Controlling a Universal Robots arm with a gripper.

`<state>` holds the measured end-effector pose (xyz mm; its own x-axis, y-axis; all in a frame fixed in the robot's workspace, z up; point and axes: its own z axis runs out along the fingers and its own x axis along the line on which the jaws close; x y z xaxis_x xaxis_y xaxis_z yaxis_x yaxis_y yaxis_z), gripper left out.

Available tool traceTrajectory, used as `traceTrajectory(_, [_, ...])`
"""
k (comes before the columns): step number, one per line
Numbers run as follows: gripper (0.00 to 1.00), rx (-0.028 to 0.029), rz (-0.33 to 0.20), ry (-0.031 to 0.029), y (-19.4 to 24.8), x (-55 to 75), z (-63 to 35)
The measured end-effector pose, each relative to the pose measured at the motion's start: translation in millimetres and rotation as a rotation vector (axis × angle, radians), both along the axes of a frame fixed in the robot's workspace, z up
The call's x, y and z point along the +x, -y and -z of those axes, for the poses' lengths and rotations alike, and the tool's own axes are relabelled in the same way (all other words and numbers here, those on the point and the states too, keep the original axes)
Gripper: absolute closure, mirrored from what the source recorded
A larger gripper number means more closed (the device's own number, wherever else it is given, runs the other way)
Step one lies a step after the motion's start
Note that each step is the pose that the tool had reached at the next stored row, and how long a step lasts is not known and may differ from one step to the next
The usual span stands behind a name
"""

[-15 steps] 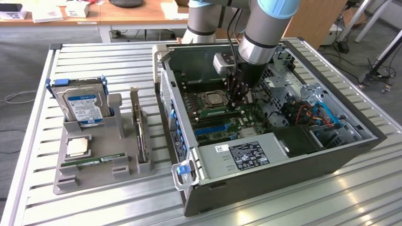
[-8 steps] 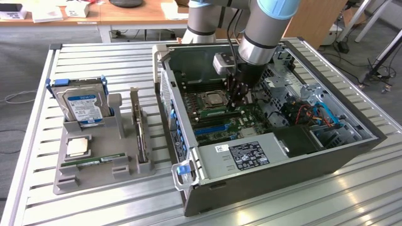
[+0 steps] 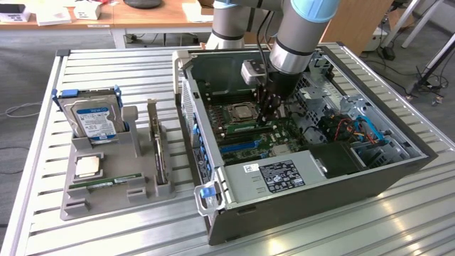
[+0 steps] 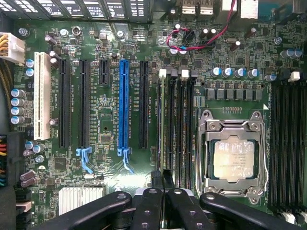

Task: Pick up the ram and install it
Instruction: 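Insert the ram into the slot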

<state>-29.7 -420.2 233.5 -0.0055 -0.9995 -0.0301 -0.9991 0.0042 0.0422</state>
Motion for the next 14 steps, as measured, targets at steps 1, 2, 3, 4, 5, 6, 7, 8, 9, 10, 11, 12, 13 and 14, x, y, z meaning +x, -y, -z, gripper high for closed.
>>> traceTrajectory(1, [0.88, 0.0, 0.001, 0.0001, 0.0, 0.0, 0.1])
traceTrajectory(2, [0.88, 0.0, 0.002, 0.0001, 0.0, 0.0, 0.1])
traceTrajectory(3, [0.88, 0.0, 0.002, 0.0, 0.0, 0.0, 0.1])
traceTrajectory(4, [0.88, 0.0, 0.003, 0.0001, 0.0, 0.0, 0.1])
traceTrajectory(5, [0.88, 0.0, 0.004, 0.0001, 0.0, 0.0, 0.2])
traceTrajectory(6, [0.88, 0.0, 0.005, 0.0001, 0.0, 0.0, 0.2])
traceTrajectory(7, [0.88, 0.0, 0.005, 0.0, 0.0, 0.0, 0.2])
traceTrajectory(8, [0.88, 0.0, 0.005, 0.0001, 0.0, 0.0, 0.2])
traceTrajectory(9, [0.88, 0.0001, 0.006, 0.0001, -0.1, -0.2, 0.7])
traceTrajectory(10, [0.88, 0.0003, 0.006, 0.0002, -0.3, -0.2, 1.0])
traceTrajectory(11, [0.88, 0.0002, 0.006, 0.0001, -0.3, -0.2, 0.9])
traceTrajectory(12, [0.88, 0.0, 0.006, 0.0001, -0.4, -0.2, 0.9])
traceTrajectory(13, [0.88, 0.0, 0.006, 0.0001, -0.5, -0.2, 0.9])
traceTrajectory(14, [0.88, 0.0, 0.006, 0.0001, -0.6, -0.2, 0.9])
